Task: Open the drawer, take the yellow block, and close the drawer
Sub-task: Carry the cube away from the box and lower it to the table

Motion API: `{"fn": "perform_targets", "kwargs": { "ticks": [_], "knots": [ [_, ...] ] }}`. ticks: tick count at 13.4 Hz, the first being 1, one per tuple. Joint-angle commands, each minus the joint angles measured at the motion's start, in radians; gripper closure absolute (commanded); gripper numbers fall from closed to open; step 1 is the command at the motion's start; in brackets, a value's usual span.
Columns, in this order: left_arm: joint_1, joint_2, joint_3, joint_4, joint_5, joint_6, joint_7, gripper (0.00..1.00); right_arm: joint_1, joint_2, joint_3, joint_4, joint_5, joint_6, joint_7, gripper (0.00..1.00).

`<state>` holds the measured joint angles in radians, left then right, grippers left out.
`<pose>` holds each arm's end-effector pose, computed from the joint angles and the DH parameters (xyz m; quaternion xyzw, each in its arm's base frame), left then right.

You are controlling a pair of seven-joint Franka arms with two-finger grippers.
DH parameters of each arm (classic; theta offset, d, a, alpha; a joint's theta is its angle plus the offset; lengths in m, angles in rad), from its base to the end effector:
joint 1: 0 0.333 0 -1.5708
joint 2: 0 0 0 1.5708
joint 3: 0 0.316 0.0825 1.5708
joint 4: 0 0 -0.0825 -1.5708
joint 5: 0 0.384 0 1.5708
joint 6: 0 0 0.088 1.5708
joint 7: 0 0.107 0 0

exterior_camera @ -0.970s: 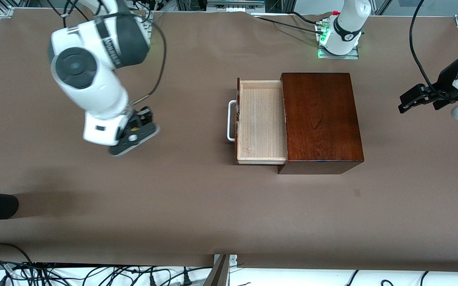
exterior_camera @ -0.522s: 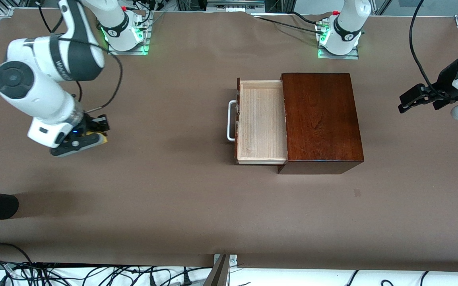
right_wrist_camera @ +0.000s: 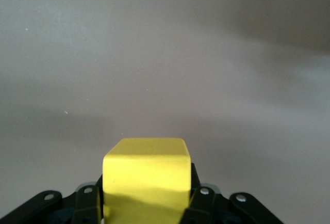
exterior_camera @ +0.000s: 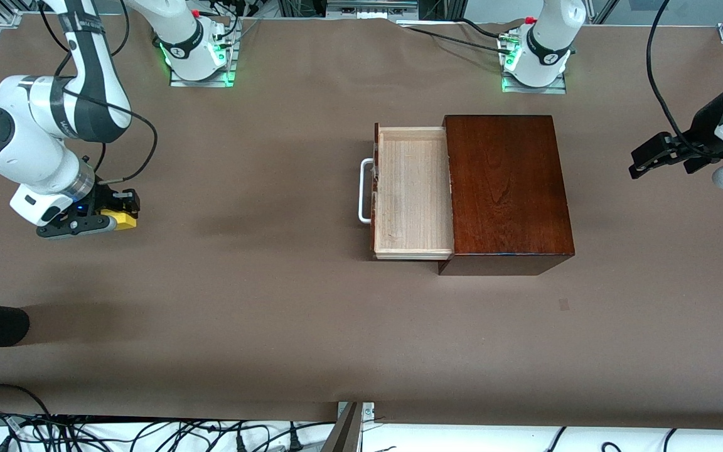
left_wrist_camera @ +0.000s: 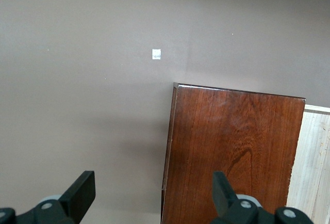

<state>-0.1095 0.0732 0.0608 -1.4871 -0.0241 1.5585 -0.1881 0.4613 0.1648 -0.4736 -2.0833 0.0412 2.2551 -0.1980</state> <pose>0.5754 -0.0320 0.6216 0.9975 0.0694 -0.0020 0.0097 0.5726 -0.0008 0.3585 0.9962 0.0831 0.0107 0.0225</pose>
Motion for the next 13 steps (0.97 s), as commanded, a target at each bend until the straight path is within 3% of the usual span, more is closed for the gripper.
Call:
{"fn": "perform_targets", "kwargs": {
  "ticks": [1,6,8,11,13],
  "knots": [
    [0.005,0.000,-0.001,0.021,-0.010,-0.018,0.009,0.00,0.010,-0.018,-0.022,-0.099,0.048,0.111,0.006,0.78],
    [0.005,-0.001,-0.002,0.022,-0.008,-0.018,0.007,0.00,-0.018,0.097,-0.042,-0.172,0.132,0.305,0.005,0.78],
    [0.005,-0.001,-0.004,0.022,-0.008,-0.017,0.012,0.00,-0.023,0.152,-0.042,-0.172,0.230,0.343,-0.052,0.78],
    [-0.004,0.007,-0.013,0.024,0.019,-0.014,0.016,0.00,-0.027,0.218,-0.040,-0.161,0.445,0.347,-0.236,0.78],
    [-0.025,0.032,-0.025,0.016,0.026,-0.021,0.010,0.00,-0.029,0.243,-0.040,-0.156,0.508,0.362,-0.294,0.77]
  ]
}}
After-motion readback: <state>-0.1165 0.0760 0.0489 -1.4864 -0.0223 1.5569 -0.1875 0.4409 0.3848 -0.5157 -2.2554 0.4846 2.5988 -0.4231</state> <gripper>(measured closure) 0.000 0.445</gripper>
